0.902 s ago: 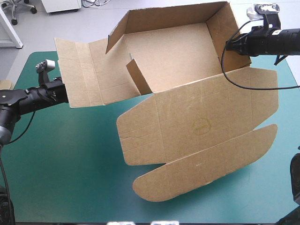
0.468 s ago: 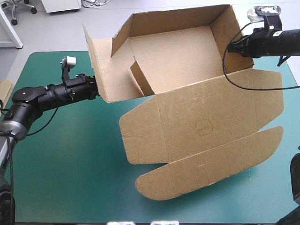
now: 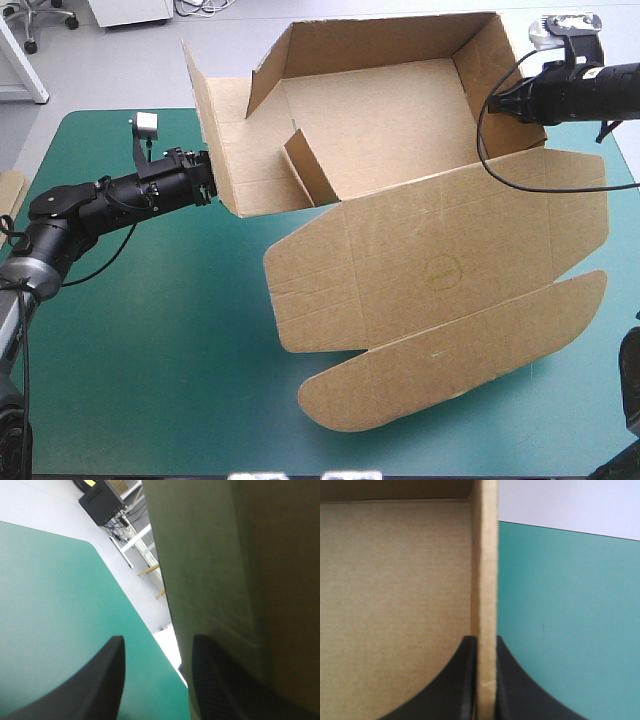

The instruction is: Fold the box

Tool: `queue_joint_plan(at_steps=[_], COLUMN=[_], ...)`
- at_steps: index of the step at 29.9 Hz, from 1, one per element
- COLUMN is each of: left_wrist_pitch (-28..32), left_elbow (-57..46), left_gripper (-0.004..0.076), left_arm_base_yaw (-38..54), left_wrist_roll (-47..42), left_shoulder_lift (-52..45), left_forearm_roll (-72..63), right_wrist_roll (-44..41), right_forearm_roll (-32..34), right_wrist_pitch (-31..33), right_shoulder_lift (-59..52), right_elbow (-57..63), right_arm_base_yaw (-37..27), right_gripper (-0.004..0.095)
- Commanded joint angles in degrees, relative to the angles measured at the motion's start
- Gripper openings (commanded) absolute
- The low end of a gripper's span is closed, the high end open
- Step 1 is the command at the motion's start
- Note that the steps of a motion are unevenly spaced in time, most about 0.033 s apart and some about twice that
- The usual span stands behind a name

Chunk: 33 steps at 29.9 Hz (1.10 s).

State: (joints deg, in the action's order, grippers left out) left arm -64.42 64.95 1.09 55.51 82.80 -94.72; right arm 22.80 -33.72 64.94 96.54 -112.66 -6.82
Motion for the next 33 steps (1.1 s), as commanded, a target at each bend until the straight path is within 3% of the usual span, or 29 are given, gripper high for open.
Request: queue_joint_plan(at_steps=[1,7,14,24,33], left_wrist_pitch=[-2.9,-4.2,-6.3,-3.0,6.2], left_elbow=[1.5,1.5,2.3,7.2,13.1], left_gripper=[0.0312,0.0311,0.0312,0.0312,0.0312], left_arm_base_yaw=[-0.3,-0.3,-0.5,-5.4,-9.1], left_wrist_roll=[0.2,0.2,-0.4,-1.1,-4.4], left_shoulder_lift=[-1.8,-1.7,-0.3,4.0,4.0], left_forearm_roll=[-6.2,-6.2,-6.2,-6.2,0.4], right_wrist_roll=[-1.3,-1.4,-3.0,-4.0,-4.3], right_forearm_roll=[-0.4,0.1,5.1,5.3,5.5], right_wrist_pitch=[-3.0,-3.1,-4.7,-5.2,-4.9], right_shoulder_lift=[-2.1,-0.7,0.1,0.7,0.7], right_elbow=[-1.7,-1.7,-1.7,-1.7,-1.7], right_arm_base_yaw=[-0.3,0.5,4.6,6.4,6.4], right_gripper=[0.0,0.0,0.0,0.0,0.0])
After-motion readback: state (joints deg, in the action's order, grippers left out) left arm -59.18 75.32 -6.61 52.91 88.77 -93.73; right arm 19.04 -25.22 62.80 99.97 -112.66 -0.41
